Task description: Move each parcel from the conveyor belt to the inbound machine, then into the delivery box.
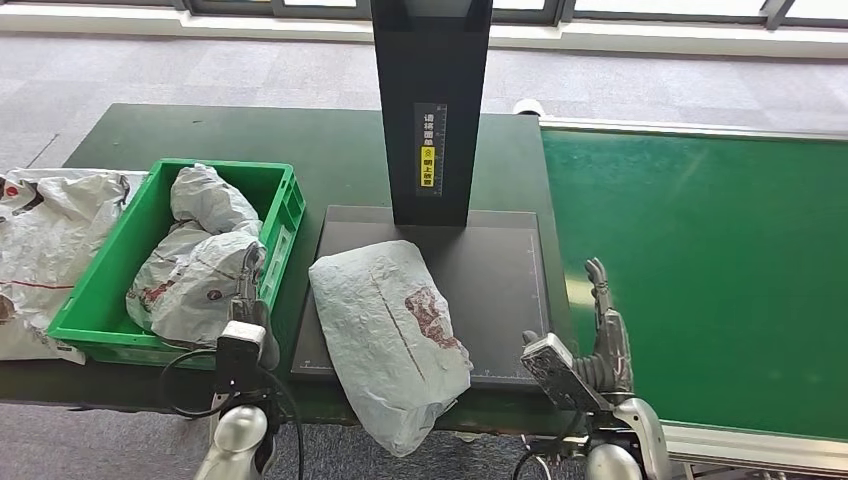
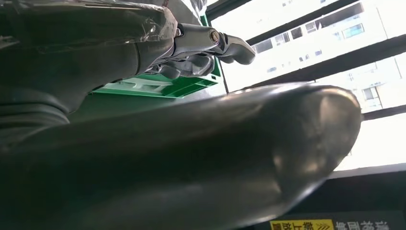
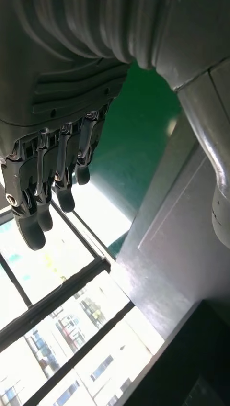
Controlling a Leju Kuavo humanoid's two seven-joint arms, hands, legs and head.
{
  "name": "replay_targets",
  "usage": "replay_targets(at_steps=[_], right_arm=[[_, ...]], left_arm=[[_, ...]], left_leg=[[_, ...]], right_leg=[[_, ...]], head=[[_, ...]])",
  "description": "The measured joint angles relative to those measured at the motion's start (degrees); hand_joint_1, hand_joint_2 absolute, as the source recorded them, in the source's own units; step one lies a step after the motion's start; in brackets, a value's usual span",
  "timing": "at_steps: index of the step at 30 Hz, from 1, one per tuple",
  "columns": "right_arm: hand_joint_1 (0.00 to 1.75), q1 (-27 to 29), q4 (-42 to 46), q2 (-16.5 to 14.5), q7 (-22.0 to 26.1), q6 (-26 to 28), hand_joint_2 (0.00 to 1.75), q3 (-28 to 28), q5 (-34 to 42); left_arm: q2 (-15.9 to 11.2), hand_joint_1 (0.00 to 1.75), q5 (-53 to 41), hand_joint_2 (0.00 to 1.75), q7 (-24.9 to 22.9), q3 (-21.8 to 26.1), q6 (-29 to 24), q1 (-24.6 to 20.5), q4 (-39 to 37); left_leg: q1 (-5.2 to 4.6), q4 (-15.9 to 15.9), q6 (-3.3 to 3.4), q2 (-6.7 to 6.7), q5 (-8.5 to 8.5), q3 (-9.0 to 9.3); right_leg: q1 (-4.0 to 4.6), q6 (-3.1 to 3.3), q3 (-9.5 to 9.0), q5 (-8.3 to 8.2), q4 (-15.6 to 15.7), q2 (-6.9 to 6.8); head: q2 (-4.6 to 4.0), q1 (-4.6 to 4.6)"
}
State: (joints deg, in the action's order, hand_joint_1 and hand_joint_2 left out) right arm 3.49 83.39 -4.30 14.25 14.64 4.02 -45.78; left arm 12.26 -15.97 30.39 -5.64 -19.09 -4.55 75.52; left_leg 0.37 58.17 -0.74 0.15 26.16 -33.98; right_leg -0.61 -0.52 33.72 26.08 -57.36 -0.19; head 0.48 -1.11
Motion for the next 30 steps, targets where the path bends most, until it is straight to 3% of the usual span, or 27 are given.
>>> replay_targets(at_steps=[8,12,16,19,23,30], right_arm=[[0.00,3.3,5.5,0.0,-1.0,1.2,1.75,-3.8,-2.1],[0.00,4.8,9.4,-0.4,4.3,4.5,1.75,-5.1,1.8],[0.00,7.0,14.5,-0.9,11.2,7.2,1.75,-5.8,8.3],[0.00,8.1,17.4,-1.1,14.3,8.0,1.75,-6.0,10.8],[0.00,9.0,19.7,-1.2,16.1,8.6,1.75,-6.0,12.3],[0.00,10.6,22.3,-1.2,16.9,9.0,1.75,-6.2,13.1]], left_arm=[[-0.1,0.00,-6.4,0.00,-2.1,-1.1,3.3,-0.2,-0.2],[-0.1,0.00,-18.5,1.75,-3.6,-3.0,6.2,-0.2,-0.4],[-0.1,0.00,-38.8,1.75,-6.8,-8.2,2.6,-1.0,-3.4],[-0.1,0.00,-49.0,1.75,-9.8,-12.3,-0.4,-2.4,-8.1],[0.0,0.00,-54.5,1.75,-11.4,-15.8,-0.3,-4.8,-14.9],[0.4,0.00,-56.5,1.75,-11.6,-18.3,0.2,-7.4,-21.8]], left_leg=[[-0.03,0.0,0.02,0.03,0.04,-0.01],[-0.04,0.0,0.02,-0.01,0.04,-0.01],[-0.04,0.0,0.03,0.01,0.06,0.00],[-0.05,0.0,0.06,0.03,0.09,0.01],[-0.05,0.0,0.06,0.02,0.09,0.04],[-0.05,0.0,0.06,0.02,0.09,0.12]], right_leg=[[-0.02,0.00,0.01,0.00,0.0,0.03],[-0.03,-0.01,-0.01,0.01,0.0,-0.02],[-0.03,-0.01,0.00,0.01,0.0,0.01],[-0.04,-0.01,0.00,0.01,0.0,0.02],[-0.04,-0.01,-0.04,0.01,0.0,0.02],[-0.04,-0.01,-0.15,0.01,0.0,0.01]], head=[[0.00,0.00],[0.00,0.01],[0.00,0.01],[0.00,0.01],[0.00,0.01],[0.00,0.01]])
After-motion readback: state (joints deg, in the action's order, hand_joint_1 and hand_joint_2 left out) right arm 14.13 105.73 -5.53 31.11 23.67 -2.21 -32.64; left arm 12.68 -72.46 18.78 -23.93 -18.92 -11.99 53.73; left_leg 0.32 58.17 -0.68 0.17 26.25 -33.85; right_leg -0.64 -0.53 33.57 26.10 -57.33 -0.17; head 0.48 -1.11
